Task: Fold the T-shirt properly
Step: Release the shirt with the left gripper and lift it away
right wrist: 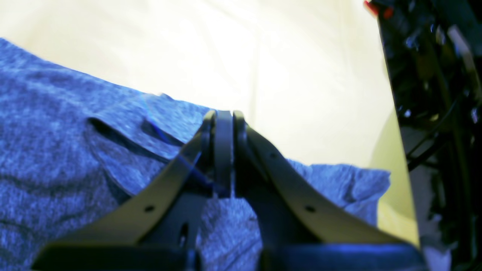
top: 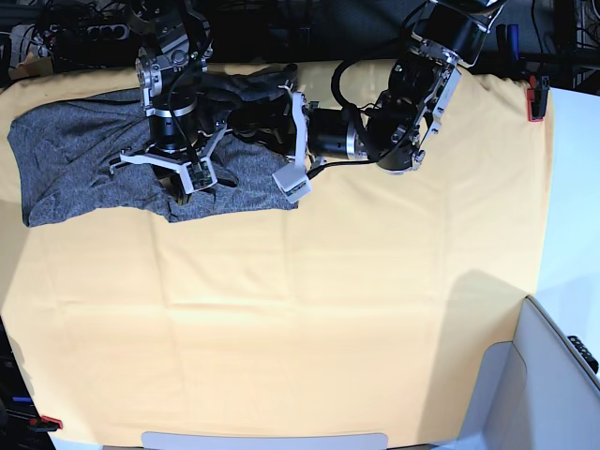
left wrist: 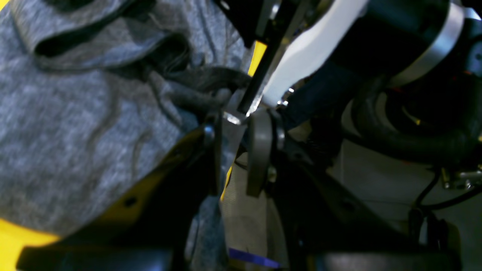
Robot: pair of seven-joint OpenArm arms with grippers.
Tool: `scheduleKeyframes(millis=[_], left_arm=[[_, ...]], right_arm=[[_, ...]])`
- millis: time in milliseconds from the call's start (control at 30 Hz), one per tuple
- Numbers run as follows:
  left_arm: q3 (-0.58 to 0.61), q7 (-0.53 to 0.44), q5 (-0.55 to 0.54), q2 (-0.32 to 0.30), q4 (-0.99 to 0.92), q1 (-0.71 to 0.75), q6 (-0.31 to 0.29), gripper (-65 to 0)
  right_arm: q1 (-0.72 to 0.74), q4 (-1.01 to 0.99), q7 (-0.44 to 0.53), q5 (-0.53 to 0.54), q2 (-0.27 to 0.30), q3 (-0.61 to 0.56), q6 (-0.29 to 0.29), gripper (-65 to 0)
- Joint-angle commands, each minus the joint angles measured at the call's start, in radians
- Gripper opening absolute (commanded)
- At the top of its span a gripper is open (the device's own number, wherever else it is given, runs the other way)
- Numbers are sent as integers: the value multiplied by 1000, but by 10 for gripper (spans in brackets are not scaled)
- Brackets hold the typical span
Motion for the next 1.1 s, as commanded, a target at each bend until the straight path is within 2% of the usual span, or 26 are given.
scheduleKeyframes(millis=[0, 200, 333, 467, 600, 667, 767, 900, 1067], left_arm=[[-16, -144, 92, 3, 0, -17, 78, -645], [-148, -198, 89, 8, 32, 68, 78, -645], [-252, -199, 89, 11, 136, 124, 78, -645], [-326, -208, 89, 12, 225, 146, 78, -645], [-406, -287, 89, 12, 256, 197, 78, -645], [-447, -325, 89, 12, 256, 223, 78, -645], [-469, -360, 89, 12, 256, 243, 78, -645], [-469, -365, 90, 12, 254, 247, 78, -645], [-469, -365, 90, 11, 254, 247, 78, -645]], right_arm=[[-9, 28, 64, 74, -12, -46, 55, -650], [33, 27, 66, 62, -9, -129, 56, -650], [51, 24, 64, 63, -9, -189, 56, -650], [54, 22, 64, 65, -9, -195, 56, -650], [44, 21, 58, 65, -15, -195, 135, -650], [39, 13, 12, 65, -25, -193, 168, -650], [40, -24, -52, 65, -57, -183, 187, -650], [53, -70, -126, 65, -68, -183, 188, -650], [77, -98, -275, 62, -101, -183, 188, -650]])
